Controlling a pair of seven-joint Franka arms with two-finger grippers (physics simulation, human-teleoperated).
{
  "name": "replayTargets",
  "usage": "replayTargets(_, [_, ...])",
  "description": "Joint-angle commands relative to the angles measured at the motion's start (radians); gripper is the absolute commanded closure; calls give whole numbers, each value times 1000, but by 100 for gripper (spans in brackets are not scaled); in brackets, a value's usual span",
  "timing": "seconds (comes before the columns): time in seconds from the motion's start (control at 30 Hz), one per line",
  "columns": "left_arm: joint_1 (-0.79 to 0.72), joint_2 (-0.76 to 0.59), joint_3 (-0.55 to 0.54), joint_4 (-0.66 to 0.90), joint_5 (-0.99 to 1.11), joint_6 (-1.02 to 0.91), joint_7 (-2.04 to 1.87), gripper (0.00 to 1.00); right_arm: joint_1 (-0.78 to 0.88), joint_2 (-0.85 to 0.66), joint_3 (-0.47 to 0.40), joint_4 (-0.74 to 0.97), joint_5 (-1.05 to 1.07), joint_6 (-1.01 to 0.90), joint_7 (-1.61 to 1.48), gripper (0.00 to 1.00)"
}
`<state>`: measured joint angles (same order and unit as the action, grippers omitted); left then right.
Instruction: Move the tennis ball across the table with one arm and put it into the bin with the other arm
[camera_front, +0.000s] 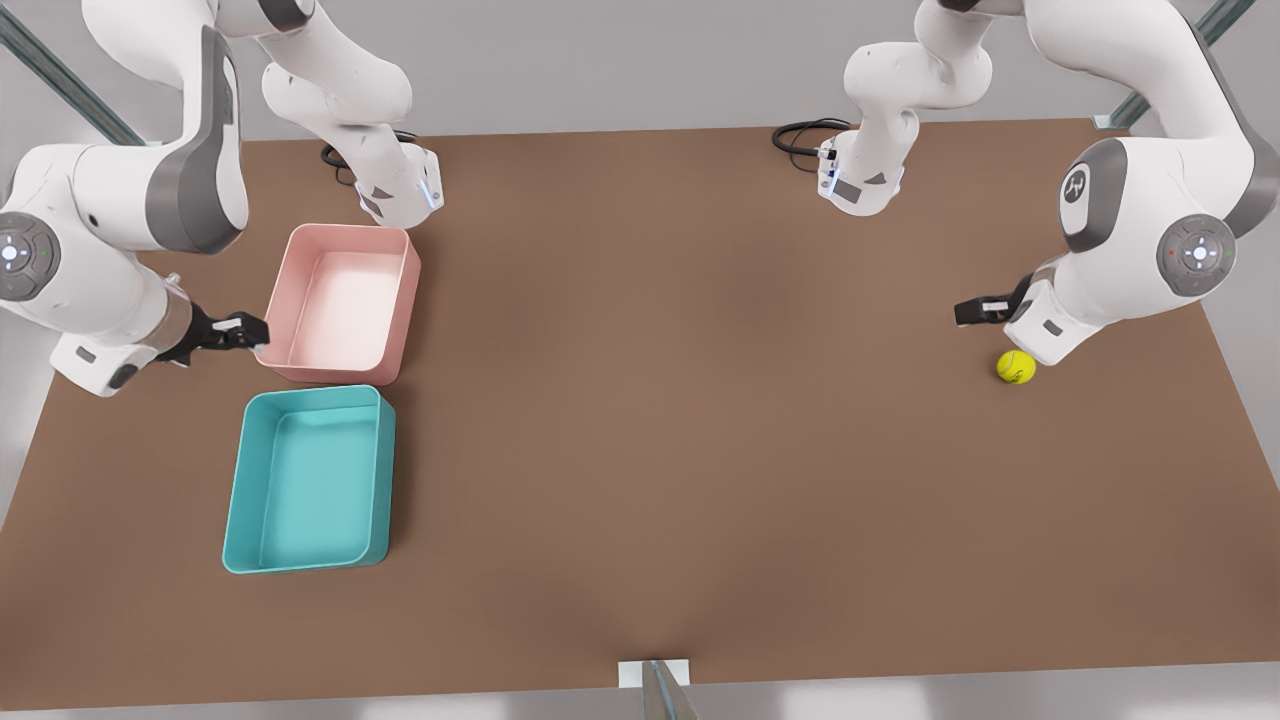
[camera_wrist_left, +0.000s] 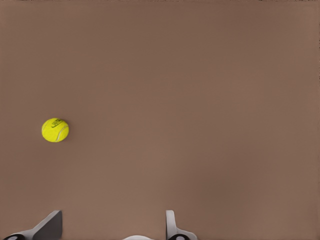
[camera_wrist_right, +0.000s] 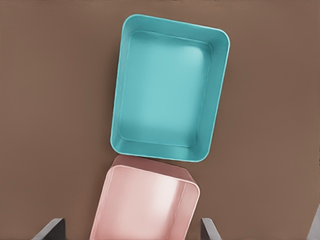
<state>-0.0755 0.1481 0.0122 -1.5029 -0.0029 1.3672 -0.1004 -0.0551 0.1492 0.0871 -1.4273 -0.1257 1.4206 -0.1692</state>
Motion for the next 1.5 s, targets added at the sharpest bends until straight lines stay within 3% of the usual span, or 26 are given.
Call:
replayTargets(0.0, [0,-1,0,1,-3,29,19,0,0,-17,0,-21,-6,43,-7,0])
replayTargets(0.07, [3,5,5,-2,-6,29,18,0,0,-10,0,-22,-5,46,-9,0])
replayTargets(0.13, [37,22,34,-45,-2,49,171,73,1,23,-7,-15,-5,47,-6,0])
replayTargets(0.17, [63,30,60,-76,4,136,324,79,1,35,-7,-12,0,61,-4,0])
replayTargets(0.27, [141,100,100,-122,37,328,829,79,1,46,-14,-10,6,80,-12,0])
replayTargets(0.33, [192,152,111,-164,61,487,1480,79,1,92,-35,80,69,51,-12,0])
replayTargets(0.47, [329,271,111,-192,-8,667,2249,79,1,92,-89,108,97,15,-35,0])
replayTargets(0.57, [388,340,112,-243,-6,719,2574,79,3,98,-89,108,100,-9,-36,0])
replayTargets(0.63, [416,332,111,-359,12,872,2705,79,1,96,-90,108,100,-14,-36,0])
replayTargets(0.73, [421,334,112,-424,60,987,2685,79,1,98,-92,110,97,-12,-35,0])
replayTargets(0.83, [427,332,117,-461,195,994,2221,79,1,98,-92,110,98,-12,-35,0])
replayTargets(0.97, [430,300,150,-545,207,992,2041,79,3,101,-90,108,100,-12,-35,0])
replayTargets(1.33, [405,346,152,-576,224,1038,1923,79,4,113,-90,110,101,-12,-35,0])
replayTargets(1.43, [404,340,111,-600,221,977,1685,79,4,113,-89,110,101,-12,-35,0])
replayTargets(1.47, [405,330,45,-626,221,975,1463,79,4,115,-89,110,101,-12,-35,0])
